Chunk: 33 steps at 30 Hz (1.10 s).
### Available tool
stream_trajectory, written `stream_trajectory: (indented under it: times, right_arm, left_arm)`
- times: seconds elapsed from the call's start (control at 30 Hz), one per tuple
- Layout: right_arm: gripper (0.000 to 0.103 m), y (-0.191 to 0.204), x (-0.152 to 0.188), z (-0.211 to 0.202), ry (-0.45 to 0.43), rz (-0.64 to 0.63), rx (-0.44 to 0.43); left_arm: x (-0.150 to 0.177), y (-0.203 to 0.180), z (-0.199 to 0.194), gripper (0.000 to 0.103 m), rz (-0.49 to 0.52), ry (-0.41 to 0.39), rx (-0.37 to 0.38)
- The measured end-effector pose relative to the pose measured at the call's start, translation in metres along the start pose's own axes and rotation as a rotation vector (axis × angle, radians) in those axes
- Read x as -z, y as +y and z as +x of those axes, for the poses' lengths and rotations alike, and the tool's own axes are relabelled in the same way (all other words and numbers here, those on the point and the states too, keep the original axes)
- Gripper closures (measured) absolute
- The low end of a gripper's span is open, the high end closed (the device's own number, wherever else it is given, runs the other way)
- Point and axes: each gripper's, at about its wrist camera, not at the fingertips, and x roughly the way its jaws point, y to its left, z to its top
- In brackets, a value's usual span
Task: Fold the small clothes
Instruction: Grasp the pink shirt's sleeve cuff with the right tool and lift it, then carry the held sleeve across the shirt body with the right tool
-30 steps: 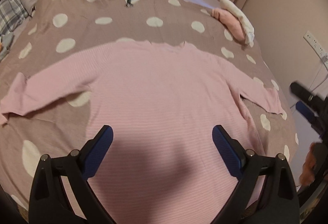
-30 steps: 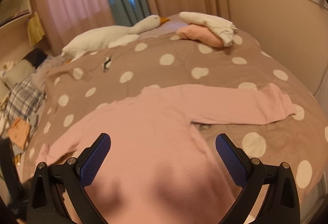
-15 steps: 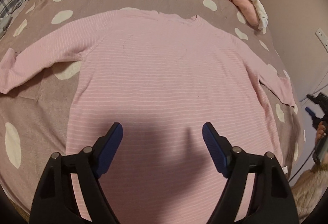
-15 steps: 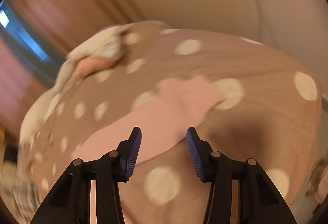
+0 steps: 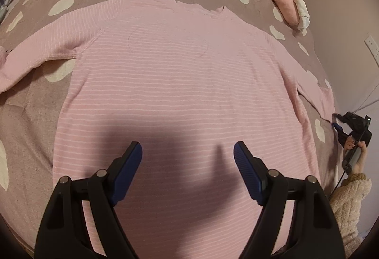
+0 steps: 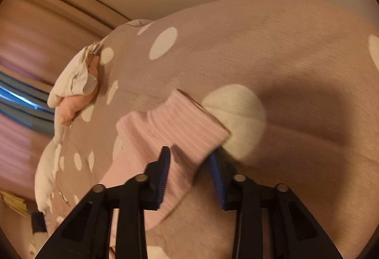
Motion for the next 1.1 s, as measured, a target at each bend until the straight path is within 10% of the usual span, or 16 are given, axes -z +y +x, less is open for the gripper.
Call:
stream_trajectory:
  times: [0.03,0.53,1.1]
  right_arm:
    - [0.095,0.0,-0.007,0.007,-0.002,-0.021,0.015]
    - [0.096,0.063,-0.023,-0.054,-0.19,-0.334,0.124]
    - [0.096,0.235,0.063,-0.113,-0.223,-0.743,-0.059]
  left_arm:
    - [-0.001,0.0,-0.001,0.024,-0.005,-0.004,0.0]
    - [-0.016,0.023,-0.041,0.024,-0.058,-0.123,-0.023]
    - [-0.019,0.069,-0.099,0.024,-0.143,-0.271,-0.07]
